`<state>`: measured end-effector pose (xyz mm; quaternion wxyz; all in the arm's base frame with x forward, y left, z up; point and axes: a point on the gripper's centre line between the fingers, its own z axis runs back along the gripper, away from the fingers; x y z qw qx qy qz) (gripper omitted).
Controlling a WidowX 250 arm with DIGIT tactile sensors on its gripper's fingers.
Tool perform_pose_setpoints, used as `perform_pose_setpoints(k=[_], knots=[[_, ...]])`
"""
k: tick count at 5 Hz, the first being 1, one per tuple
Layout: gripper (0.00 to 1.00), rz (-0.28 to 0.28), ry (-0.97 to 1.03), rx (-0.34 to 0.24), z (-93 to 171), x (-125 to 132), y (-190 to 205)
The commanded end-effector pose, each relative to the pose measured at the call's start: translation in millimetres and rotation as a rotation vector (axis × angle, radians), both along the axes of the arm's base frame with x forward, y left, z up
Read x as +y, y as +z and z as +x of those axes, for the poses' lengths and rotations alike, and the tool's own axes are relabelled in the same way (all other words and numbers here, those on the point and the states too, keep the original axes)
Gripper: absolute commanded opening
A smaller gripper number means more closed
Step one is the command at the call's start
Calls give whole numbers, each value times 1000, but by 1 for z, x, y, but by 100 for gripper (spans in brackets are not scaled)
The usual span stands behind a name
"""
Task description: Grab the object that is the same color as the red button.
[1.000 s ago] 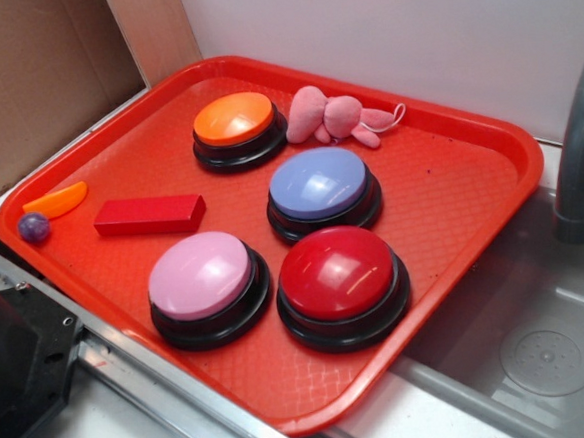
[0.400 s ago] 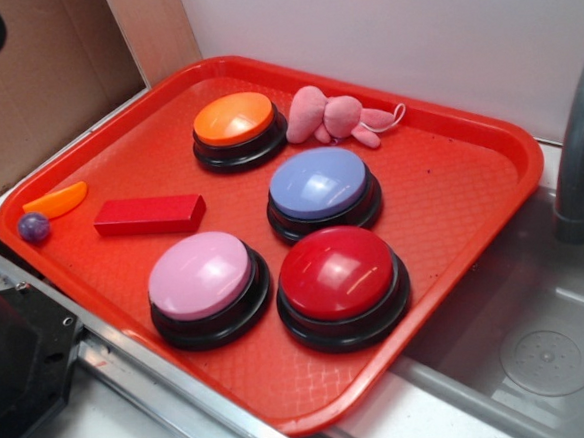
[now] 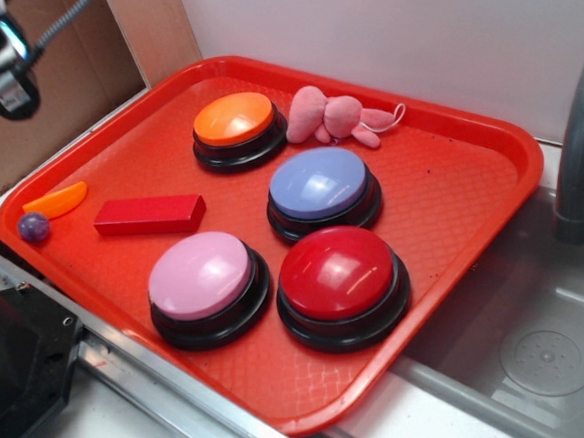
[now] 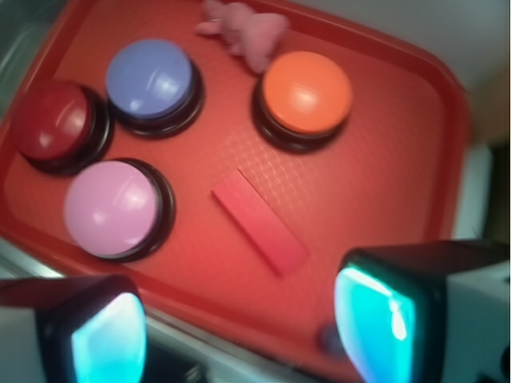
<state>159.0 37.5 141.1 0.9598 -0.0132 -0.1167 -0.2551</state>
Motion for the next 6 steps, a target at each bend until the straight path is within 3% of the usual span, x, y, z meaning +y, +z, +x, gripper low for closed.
perform_pose_setpoints(k=[1, 4, 6], knots=[[100, 172, -273, -88, 32, 6, -47], [100, 164, -382, 35, 42, 16, -125], [100, 73, -438, 50, 34, 10, -133]])
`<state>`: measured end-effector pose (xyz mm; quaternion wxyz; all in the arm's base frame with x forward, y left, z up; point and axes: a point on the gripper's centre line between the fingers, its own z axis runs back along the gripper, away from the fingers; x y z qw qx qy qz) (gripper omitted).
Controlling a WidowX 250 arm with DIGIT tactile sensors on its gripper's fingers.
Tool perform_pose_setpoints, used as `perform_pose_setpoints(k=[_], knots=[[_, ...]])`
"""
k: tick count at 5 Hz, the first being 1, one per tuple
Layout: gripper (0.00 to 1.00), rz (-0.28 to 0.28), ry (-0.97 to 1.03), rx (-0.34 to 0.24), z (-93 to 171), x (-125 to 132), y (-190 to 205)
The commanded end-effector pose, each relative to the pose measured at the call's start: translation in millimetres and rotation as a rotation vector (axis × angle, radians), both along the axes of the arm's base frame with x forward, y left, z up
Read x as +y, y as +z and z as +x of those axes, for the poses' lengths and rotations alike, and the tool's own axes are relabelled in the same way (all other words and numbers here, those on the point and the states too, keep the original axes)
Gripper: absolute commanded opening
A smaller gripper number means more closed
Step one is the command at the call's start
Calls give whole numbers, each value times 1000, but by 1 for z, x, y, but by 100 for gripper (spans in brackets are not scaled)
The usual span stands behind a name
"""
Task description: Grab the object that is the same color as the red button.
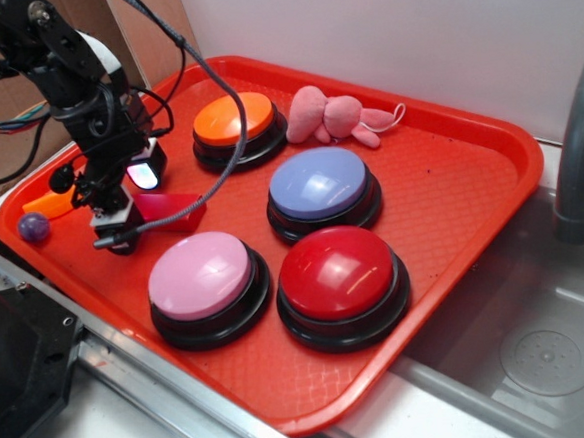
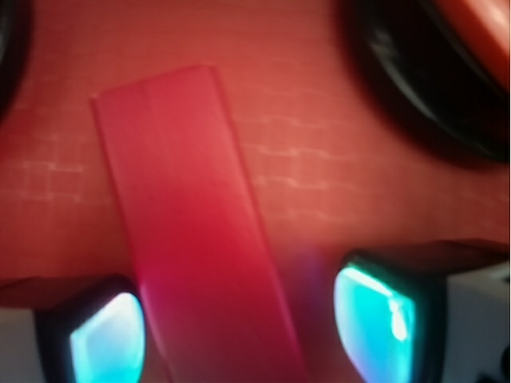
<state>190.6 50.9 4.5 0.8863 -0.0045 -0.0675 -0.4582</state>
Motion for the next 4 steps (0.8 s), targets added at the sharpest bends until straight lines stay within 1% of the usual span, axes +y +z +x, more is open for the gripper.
perform_pose_setpoints(k=[1, 2, 3, 4], knots=[[79, 8, -5, -25, 4, -4, 3], [0, -9, -6, -45, 5, -4, 8], [0, 3, -10, -34, 6, -4, 7], [0, 12, 203, -37, 8, -2, 41]])
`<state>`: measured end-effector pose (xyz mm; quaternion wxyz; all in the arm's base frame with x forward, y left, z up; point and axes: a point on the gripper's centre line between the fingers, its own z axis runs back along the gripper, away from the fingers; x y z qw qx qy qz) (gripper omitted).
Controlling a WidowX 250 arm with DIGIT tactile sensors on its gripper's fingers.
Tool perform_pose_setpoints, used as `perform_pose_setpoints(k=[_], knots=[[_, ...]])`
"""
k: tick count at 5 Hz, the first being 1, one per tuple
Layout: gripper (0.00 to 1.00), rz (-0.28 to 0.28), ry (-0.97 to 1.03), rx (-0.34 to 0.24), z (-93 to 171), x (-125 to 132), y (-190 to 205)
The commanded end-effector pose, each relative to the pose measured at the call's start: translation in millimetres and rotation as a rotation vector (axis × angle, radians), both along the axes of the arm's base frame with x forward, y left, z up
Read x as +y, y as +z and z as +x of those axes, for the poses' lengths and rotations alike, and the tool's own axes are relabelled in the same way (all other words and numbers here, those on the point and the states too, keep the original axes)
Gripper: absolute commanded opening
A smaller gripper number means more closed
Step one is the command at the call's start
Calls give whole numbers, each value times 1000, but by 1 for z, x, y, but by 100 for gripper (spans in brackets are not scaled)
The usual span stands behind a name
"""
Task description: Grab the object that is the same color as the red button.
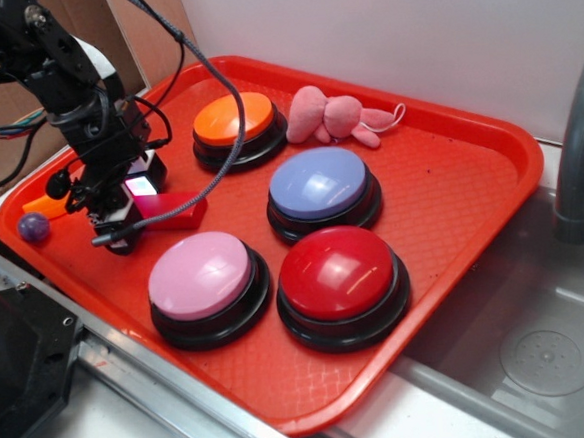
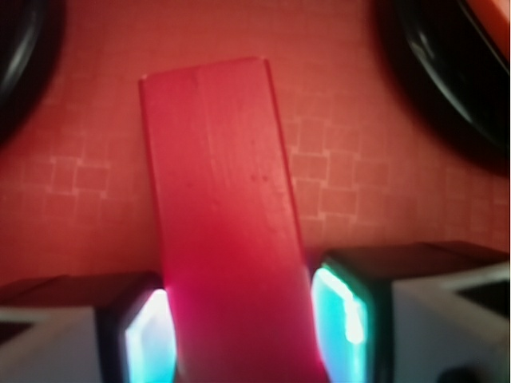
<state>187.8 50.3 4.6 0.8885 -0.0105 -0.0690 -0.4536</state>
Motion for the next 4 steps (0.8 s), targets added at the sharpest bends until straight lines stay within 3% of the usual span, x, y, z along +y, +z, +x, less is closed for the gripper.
perform_pose_setpoints(k=[1, 2, 3, 4], knots=[[0, 12, 444, 24, 12, -2, 84], [0, -4, 694, 40, 10, -1, 127], [0, -35, 907, -16, 8, -4, 169], [0, -50, 977, -79, 8, -9, 188]])
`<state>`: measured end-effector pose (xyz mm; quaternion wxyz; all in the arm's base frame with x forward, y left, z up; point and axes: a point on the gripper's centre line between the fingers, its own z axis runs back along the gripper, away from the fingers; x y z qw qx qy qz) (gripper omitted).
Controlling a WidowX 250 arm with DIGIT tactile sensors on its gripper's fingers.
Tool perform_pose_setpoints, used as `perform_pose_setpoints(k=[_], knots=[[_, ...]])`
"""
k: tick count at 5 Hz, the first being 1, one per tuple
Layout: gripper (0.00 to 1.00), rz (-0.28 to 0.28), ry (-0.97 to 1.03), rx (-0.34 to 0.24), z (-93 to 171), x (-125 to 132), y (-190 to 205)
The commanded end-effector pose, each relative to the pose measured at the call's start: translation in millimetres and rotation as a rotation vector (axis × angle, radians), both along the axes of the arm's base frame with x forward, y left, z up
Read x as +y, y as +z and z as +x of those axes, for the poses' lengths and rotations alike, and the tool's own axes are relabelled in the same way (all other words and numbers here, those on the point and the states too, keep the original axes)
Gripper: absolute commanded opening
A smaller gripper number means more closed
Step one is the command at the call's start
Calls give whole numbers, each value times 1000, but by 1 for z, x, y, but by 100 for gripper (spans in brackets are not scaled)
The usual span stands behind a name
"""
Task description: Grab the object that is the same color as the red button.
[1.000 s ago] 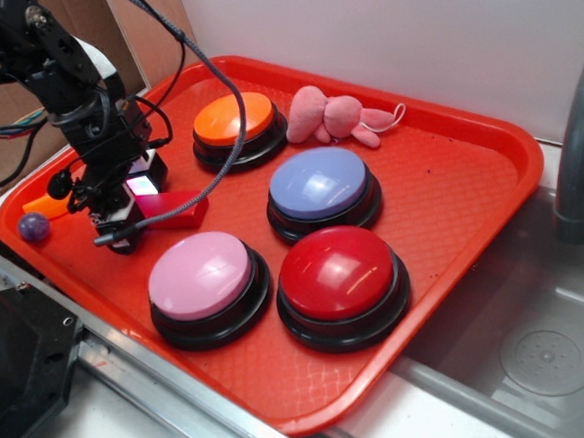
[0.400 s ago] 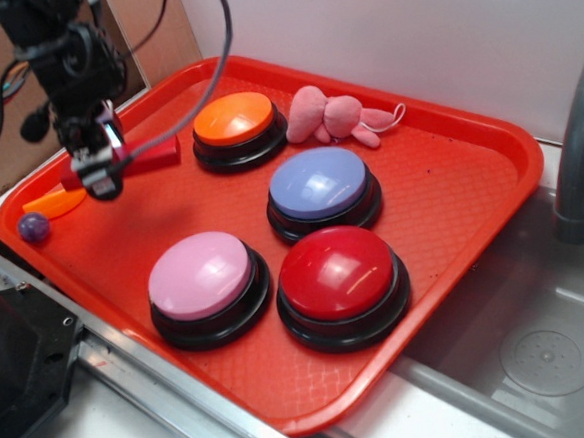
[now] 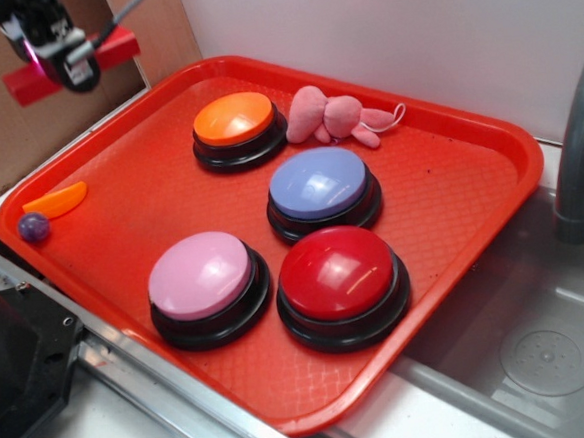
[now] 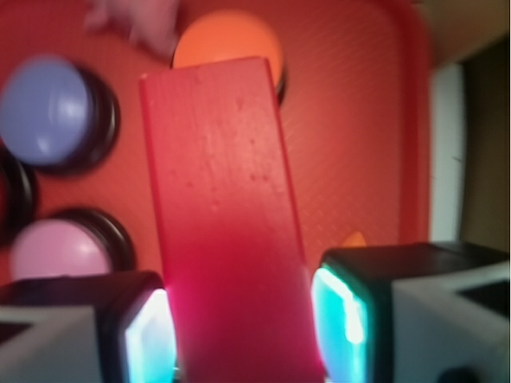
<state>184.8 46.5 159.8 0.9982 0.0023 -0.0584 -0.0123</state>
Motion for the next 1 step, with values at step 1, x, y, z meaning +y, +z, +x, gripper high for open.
perform_pose_setpoints(k=[1], knots=[[0, 52, 56, -102, 17, -6, 21]])
